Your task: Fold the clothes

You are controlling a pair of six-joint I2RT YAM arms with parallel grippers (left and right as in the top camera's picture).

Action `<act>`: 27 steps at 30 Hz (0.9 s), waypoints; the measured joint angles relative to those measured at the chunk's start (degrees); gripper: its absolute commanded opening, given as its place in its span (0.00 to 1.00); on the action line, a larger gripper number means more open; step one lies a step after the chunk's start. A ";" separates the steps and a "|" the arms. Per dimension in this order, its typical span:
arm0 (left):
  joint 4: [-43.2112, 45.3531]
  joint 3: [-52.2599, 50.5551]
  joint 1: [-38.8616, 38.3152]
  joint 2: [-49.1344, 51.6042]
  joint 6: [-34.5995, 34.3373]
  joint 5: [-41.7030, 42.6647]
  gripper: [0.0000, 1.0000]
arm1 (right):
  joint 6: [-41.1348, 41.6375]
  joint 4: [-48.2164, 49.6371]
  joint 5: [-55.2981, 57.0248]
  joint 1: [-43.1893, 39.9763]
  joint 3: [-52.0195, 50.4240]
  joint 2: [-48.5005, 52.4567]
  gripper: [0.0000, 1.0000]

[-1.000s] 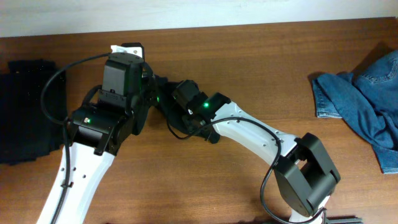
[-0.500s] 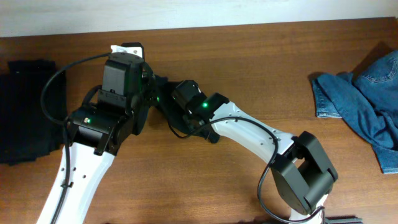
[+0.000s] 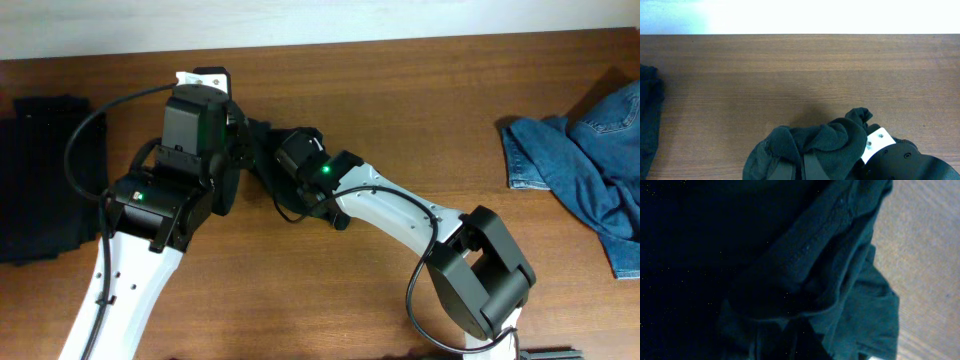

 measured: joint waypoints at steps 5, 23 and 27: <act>0.00 0.00 0.00 0.00 0.00 0.00 0.01 | -0.09 -2.23 0.42 0.00 0.37 -0.15 0.04; 0.15 0.00 0.00 0.00 0.00 0.00 0.01 | -7.28 -9.07 -2.29 -11.80 7.85 -27.80 0.04; 0.90 0.00 0.00 0.00 0.00 0.00 0.01 | -10.38 -9.25 -3.91 -14.49 7.85 -28.76 0.04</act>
